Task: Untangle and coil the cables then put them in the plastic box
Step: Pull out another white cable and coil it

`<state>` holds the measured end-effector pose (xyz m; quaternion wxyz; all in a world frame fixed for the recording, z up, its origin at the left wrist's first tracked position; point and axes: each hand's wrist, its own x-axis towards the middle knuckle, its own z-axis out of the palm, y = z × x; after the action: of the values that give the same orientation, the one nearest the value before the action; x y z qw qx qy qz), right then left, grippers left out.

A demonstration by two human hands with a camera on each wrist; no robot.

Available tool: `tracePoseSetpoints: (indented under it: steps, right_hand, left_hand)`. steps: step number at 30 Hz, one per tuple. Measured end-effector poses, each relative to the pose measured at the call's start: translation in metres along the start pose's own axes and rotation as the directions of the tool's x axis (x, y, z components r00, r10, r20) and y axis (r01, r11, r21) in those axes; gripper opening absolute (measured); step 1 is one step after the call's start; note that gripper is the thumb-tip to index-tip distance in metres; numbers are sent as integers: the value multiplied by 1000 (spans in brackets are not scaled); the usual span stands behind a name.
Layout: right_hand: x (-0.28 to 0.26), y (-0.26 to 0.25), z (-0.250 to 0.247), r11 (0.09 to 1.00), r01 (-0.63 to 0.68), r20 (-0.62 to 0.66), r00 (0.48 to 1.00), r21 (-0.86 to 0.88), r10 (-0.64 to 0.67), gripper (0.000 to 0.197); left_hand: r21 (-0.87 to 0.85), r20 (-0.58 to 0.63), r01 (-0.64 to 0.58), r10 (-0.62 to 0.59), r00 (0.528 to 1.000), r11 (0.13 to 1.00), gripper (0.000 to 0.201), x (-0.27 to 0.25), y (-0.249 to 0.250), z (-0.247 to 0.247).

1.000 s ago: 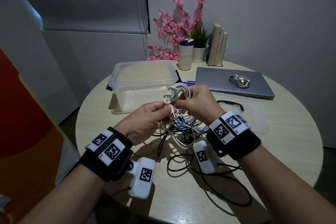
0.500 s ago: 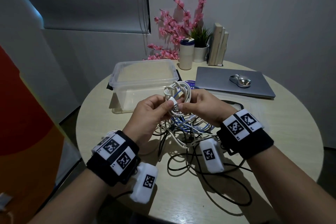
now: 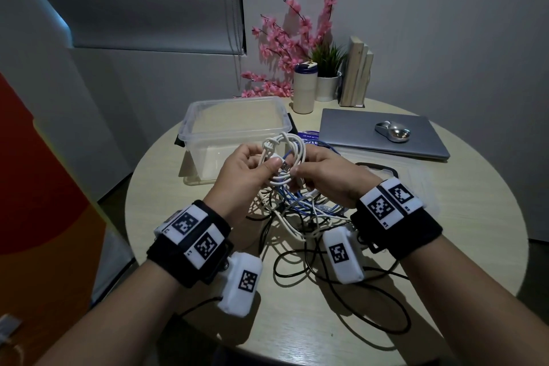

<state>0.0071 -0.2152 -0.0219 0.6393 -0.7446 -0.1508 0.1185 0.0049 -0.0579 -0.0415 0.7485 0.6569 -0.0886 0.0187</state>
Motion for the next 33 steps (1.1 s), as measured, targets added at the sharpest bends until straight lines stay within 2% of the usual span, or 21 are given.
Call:
tracePoseSetpoints:
  steps: [2,5,7,11,13,15,17,18,20,22,26,29,33]
  right_hand:
    - [-1,1,1,1000,31,-5,1000,-5,-31,20]
    - [0,0,2,996,67,-19,998,-52,-68,16]
    - [2,0,3,995,63,-57,996,-77,-68,18]
    - [6,3,3,995,47,-77,996,-92,-54,19]
    - [6,5,1,997,52,-77,995,-51,-56,18]
    - [6,4,-2,998,55,-76,995,-19,-57,18]
    - [5,2,-4,998,55,-49,997,-19,-56,19]
    - [5,0,-3,998,56,-32,998,-27,-57,19]
    - [4,0,-2,998,58,-7,998,-33,-59,19]
    - [4,1,0,997,74,5,997,-38,-74,20]
    - [6,4,-1,995,93,-33,995,-38,-94,17]
    - [6,4,0,994,102,-57,993,-31,-104,12]
    - [4,4,3,995,94,-24,995,43,-93,15]
  left_hand:
    - [112,10,-35,34,999,993,13,3,0,-2]
    - [248,-45,-39,52,998,968,18,4,-2,-4]
    - [385,-54,-34,59,997,922,10,5,-3,-1]
    - [579,7,46,-61,998,814,10,3,-1,2]
    - [559,71,85,-149,986,825,12,3,-2,-2]
    - [467,102,105,-172,980,878,16,3,0,-5]
    - [306,105,103,-141,985,946,25,6,4,-6]
    - [219,129,113,-144,981,969,36,8,7,-6]
    - [41,186,187,-192,964,981,49,9,13,-3]
    - [-85,186,254,-235,954,964,47,9,17,-2]
    - [-51,182,272,-259,949,961,44,7,17,2]
    - [88,163,215,-227,960,973,46,4,12,3]
    - [133,144,140,-159,977,981,49,0,5,4]
